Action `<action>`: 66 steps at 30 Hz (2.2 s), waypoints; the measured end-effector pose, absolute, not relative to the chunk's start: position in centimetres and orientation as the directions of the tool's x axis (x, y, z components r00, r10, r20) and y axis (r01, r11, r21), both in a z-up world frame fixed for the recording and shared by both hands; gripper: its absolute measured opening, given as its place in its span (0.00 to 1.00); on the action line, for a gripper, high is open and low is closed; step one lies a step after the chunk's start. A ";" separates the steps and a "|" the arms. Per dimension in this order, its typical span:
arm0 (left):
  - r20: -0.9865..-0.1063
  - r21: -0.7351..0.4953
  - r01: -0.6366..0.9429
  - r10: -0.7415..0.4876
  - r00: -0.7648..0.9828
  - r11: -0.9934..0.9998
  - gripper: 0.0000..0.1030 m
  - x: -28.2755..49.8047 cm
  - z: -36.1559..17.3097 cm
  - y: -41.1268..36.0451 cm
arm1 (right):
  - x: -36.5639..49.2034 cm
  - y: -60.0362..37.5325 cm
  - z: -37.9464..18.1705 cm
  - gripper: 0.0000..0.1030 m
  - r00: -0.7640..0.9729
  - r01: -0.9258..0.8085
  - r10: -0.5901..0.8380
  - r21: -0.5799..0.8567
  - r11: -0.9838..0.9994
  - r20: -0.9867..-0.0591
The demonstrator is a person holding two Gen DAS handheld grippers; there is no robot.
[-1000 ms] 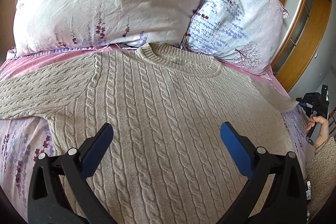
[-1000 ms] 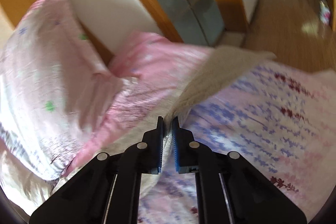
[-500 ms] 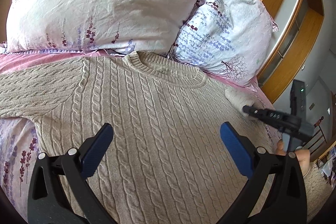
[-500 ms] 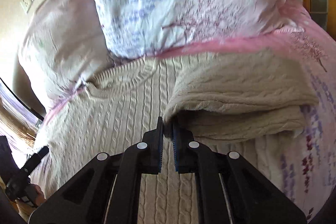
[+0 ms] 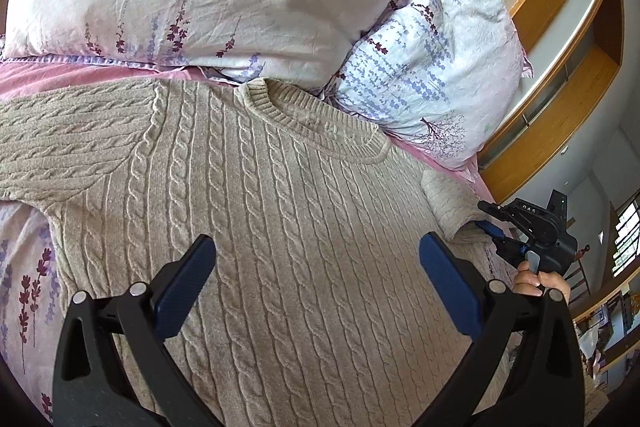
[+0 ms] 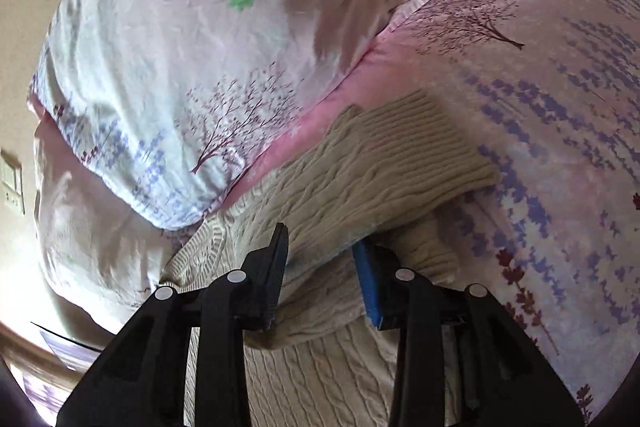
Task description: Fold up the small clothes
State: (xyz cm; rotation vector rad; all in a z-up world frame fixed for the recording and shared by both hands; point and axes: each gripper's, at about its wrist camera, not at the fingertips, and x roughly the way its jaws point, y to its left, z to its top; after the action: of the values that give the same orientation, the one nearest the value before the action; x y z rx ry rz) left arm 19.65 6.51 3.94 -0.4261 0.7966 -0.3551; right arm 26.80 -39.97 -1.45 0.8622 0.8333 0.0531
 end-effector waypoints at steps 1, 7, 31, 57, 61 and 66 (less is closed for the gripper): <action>-0.609 -0.495 0.139 -0.456 0.649 0.858 0.98 19.7 3.9 6.7 | 27.0 -40.0 -1.4 0.24 0.695 0.286 0.336 0.673 0.682 -0.636; -0.594 -0.528 0.104 -0.454 0.664 0.843 0.97 20.0 3.9 8.4 | 26.3 -35.3 2.4 0.09 0.751 0.110 0.307 0.570 0.814 -0.584; -0.578 -0.748 -0.038 -0.622 0.528 0.663 0.62 25.4 0.0 6.5 | 23.4 -32.6 -0.6 0.43 0.587 0.111 0.562 0.745 0.657 -0.583; -0.699 -0.551 -0.050 -0.428 0.572 0.833 0.10 27.7 -0.8 9.5 | 23.4 -37.2 -3.5 0.09 0.634 0.289 0.379 0.661 0.693 -0.674; -0.701 -0.551 -0.043 -0.434 0.565 0.833 0.17 27.2 -0.3 9.7 | 21.8 -37.9 -1.7 0.18 0.638 0.334 0.290 0.595 0.731 -0.714; -0.670 -0.552 -0.034 -0.419 0.612 0.833 0.54 24.7 1.6 12.4 | 21.4 -35.7 2.1 0.46 0.690 0.236 0.217 0.498 0.835 -0.691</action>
State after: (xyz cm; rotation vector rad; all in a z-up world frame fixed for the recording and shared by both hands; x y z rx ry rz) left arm 24.69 12.41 1.62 -0.5590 0.8942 -0.2363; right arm 21.40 -35.73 2.07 0.6008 0.8228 -0.0110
